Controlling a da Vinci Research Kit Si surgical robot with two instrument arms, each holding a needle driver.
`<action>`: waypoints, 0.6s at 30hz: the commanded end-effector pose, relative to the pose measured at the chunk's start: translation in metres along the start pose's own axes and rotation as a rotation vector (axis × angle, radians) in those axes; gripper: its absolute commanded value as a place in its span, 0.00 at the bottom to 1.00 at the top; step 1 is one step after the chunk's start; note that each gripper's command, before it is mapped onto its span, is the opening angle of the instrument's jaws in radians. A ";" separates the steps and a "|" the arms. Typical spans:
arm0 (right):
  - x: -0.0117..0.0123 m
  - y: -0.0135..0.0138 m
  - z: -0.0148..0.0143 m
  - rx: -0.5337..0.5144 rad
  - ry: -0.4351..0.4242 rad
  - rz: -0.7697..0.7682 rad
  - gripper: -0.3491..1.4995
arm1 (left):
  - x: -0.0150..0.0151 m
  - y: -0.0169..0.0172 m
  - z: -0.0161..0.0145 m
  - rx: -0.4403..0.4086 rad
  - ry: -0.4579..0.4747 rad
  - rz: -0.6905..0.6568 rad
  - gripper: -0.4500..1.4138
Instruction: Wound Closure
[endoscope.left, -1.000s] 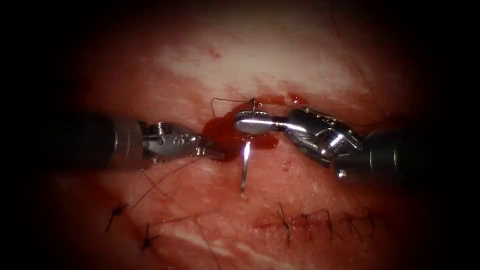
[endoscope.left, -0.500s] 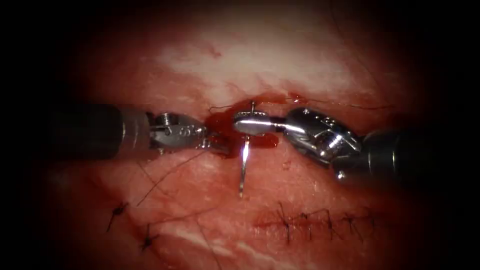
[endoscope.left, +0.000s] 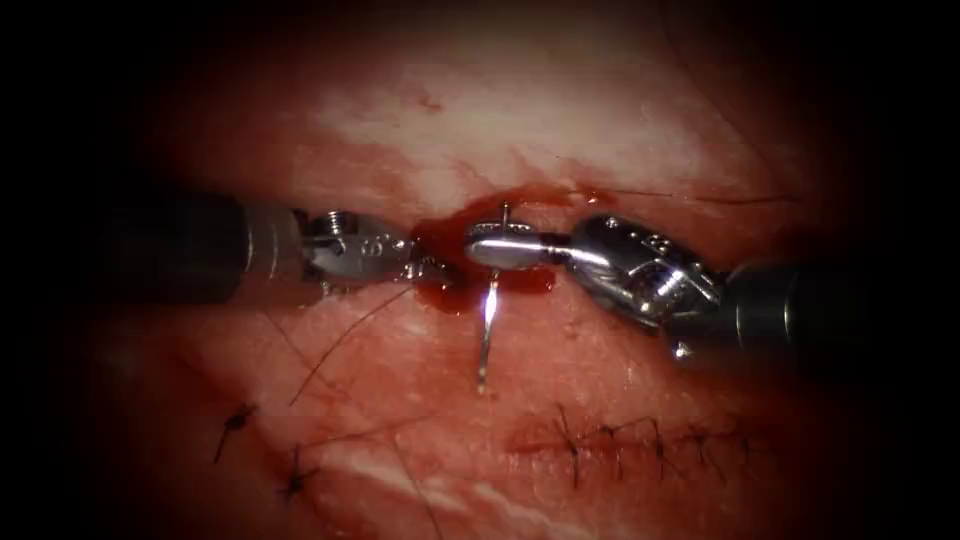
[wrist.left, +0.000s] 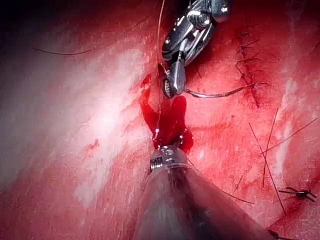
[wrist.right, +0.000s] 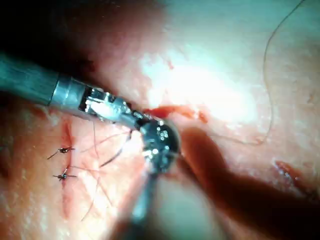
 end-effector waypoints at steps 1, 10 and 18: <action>-0.0007 0.0000 0.0006 0.002 -0.001 0.001 0.00 | -0.0003 0.0003 0.0010 -0.002 -0.006 0.003 0.14; -0.0007 0.0000 0.0009 -0.002 0.001 0.001 0.00 | -0.0011 0.0011 0.0033 -0.009 -0.202 0.028 0.15; -0.0005 0.0002 0.0011 -0.012 0.004 -0.021 0.00 | -0.0005 0.0014 0.0041 0.000 -0.344 0.079 0.12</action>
